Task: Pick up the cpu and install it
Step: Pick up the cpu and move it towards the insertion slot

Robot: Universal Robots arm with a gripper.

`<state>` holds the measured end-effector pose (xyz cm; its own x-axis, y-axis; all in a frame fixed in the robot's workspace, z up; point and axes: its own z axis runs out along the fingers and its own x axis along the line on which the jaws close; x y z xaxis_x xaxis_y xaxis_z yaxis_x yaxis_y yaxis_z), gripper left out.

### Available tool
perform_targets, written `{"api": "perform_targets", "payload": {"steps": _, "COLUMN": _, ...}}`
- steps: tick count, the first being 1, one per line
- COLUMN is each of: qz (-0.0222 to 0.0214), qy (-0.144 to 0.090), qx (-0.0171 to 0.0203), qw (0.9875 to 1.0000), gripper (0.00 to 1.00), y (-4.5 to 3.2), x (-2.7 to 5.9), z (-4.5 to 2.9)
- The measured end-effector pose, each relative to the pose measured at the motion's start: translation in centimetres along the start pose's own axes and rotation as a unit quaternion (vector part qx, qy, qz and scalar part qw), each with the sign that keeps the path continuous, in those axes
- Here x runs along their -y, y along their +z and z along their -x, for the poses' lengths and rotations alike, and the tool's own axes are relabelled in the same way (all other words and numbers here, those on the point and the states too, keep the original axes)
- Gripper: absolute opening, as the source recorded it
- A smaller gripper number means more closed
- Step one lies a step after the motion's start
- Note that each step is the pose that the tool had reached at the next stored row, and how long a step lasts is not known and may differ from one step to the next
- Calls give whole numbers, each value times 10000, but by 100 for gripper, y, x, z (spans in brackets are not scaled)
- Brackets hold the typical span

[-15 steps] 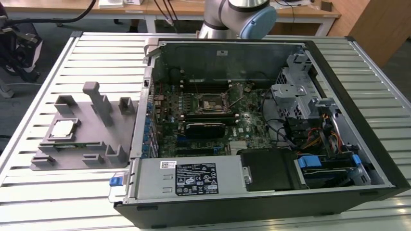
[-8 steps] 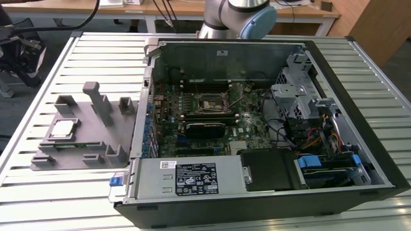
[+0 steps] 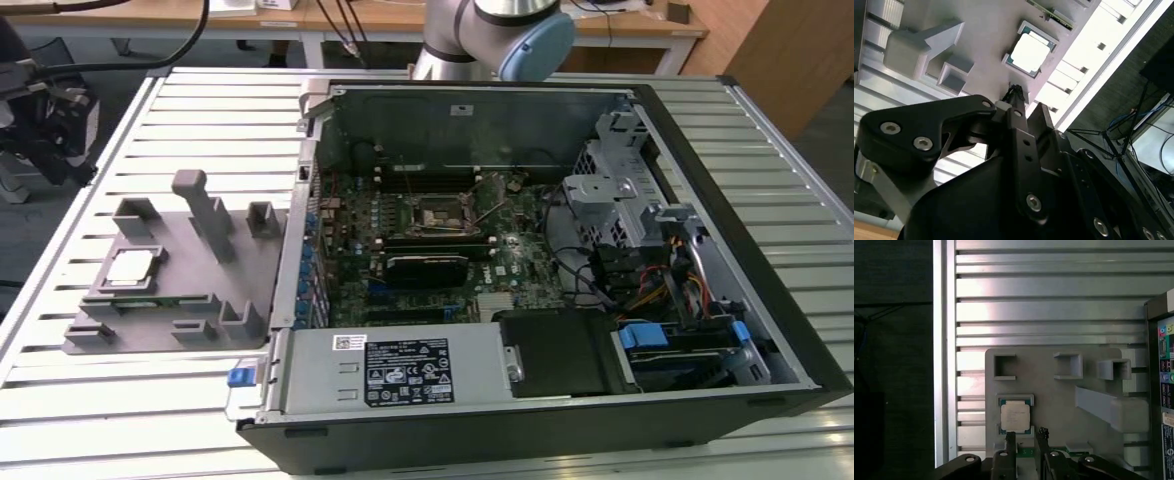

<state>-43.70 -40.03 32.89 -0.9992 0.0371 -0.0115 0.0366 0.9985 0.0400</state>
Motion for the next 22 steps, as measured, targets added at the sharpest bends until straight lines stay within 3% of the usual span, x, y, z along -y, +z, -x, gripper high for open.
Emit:
{"api": "perform_targets", "payload": {"steps": 2, "qz": 0, "qy": 0, "qx": 1, "qw": 10000, "gripper": 36, "y": 5, "x": 0, "z": 0}}
{"api": "perform_targets", "payload": {"steps": 3, "qz": -1, "qy": 0, "qx": -1, "qw": 10000, "gripper": 36, "y": 7, "x": 0, "z": 1}}
{"api": "perform_targets", "payload": {"steps": 8, "qz": -4, "qy": 1, "qx": -7, "qw": 10000, "gripper": 59, "y": 21, "x": 1, "z": 0}}
{"api": "perform_targets", "payload": {"steps": 11, "qz": -4, "qy": 1, "qx": -6, "qw": 10000, "gripper": 65, "y": 31, "x": 1, "z": 0}}
{"api": "perform_targets", "payload": {"steps": 15, "qz": -4, "qy": 0, "qx": -5, "qw": 10000, "gripper": 83, "y": 46, "x": 2, "z": 0}}
{"api": "perform_targets", "payload": {"steps": 22, "qz": -4, "qy": -2, "qx": -6, "qw": 10000, "gripper": 83, "y": 91, "x": 4, "z": -1}}
